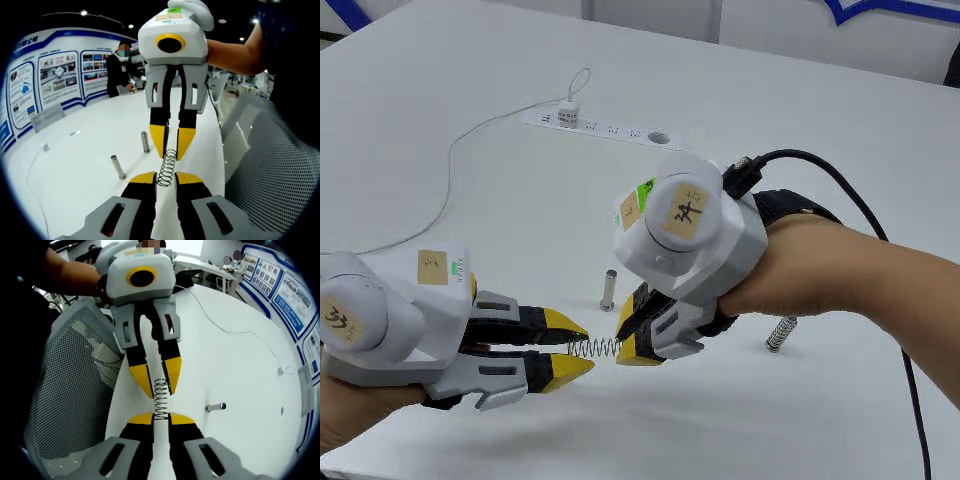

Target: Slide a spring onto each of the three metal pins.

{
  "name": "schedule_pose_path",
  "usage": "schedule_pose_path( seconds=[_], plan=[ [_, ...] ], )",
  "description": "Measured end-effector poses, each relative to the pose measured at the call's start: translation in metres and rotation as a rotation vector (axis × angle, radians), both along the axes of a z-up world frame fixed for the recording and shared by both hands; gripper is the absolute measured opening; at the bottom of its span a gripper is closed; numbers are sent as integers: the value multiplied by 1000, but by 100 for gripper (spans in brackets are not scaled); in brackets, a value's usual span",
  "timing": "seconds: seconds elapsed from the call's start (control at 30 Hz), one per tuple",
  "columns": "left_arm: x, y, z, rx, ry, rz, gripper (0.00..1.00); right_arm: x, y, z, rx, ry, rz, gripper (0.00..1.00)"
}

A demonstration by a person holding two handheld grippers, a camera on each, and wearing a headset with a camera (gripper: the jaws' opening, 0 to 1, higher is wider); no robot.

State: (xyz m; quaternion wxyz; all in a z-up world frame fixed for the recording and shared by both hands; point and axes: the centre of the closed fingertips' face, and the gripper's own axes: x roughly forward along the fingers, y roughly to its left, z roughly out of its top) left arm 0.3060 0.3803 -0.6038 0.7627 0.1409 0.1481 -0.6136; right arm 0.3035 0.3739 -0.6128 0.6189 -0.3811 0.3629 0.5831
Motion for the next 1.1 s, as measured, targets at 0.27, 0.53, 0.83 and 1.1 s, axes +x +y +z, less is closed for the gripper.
schedule_pose_path(
  seconds=[0.27, 0.53, 0.83, 1.1],
  plan=[
    [-3, -1, 3, -10, -4, -12, 12, -1, -1, 5, 10, -9, 5, 12],
    [-5, -1, 5, -25, -1, -10, 11, -1, -1, 3, 22, 7, 4, 13],
    [-5, -3, 17, -66, -3, 0, 11, -1, -3, -2, 12, 13, 18, 15],
    [-4, -3, 12, -56, 1, 5, 11, -2, 1, 11, 42, -3, 16, 12]
  ],
)
